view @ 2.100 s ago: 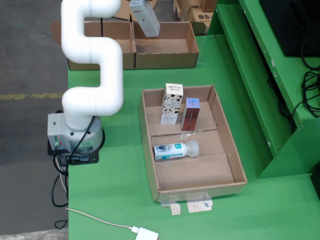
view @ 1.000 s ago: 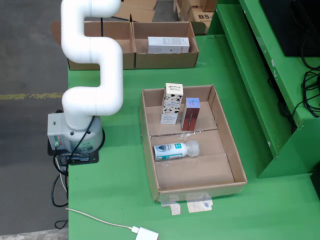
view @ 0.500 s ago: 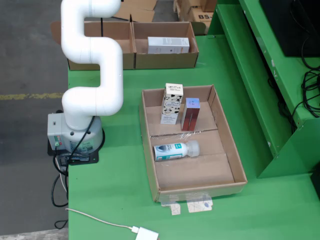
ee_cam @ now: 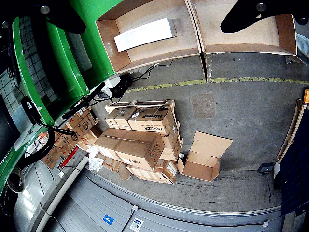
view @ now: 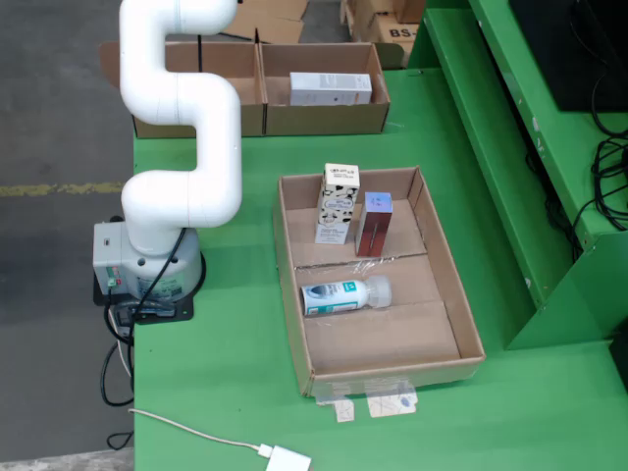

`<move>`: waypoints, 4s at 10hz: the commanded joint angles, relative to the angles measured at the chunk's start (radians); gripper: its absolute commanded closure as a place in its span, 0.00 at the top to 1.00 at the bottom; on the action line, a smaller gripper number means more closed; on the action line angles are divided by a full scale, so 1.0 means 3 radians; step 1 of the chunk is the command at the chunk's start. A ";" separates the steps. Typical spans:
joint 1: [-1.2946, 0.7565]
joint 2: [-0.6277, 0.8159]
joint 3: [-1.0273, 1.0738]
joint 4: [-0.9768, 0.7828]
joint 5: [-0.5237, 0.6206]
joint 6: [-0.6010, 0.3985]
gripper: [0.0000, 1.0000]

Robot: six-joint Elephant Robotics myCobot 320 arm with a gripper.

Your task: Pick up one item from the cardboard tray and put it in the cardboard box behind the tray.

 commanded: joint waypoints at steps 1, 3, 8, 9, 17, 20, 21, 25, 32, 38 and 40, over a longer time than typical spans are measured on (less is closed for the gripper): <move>0.0019 0.0172 0.0097 0.0037 -0.0029 0.0012 1.00; 0.0019 0.0172 0.0097 0.0037 -0.0029 0.0012 1.00; -0.0379 0.0659 0.0097 -0.0986 0.0355 0.0162 1.00; -0.0626 0.0885 0.0097 -0.1428 0.0536 0.0145 1.00; -0.3044 0.1037 0.1819 -0.3771 0.1370 -0.0788 1.00; -0.4587 0.0770 0.2887 -0.4500 0.1811 -0.1374 1.00; -0.5075 0.0689 0.3207 -0.4754 0.1982 -0.1553 1.00; -0.6933 0.0109 0.4021 -0.5245 0.2657 -0.2509 1.00; -0.8582 0.0194 0.4856 -0.6256 0.2740 -0.2261 1.00; -0.8301 0.0618 0.4925 -0.6522 0.2384 -0.1530 1.00; -0.8301 0.0618 0.4925 -0.6522 0.2384 -0.1530 1.00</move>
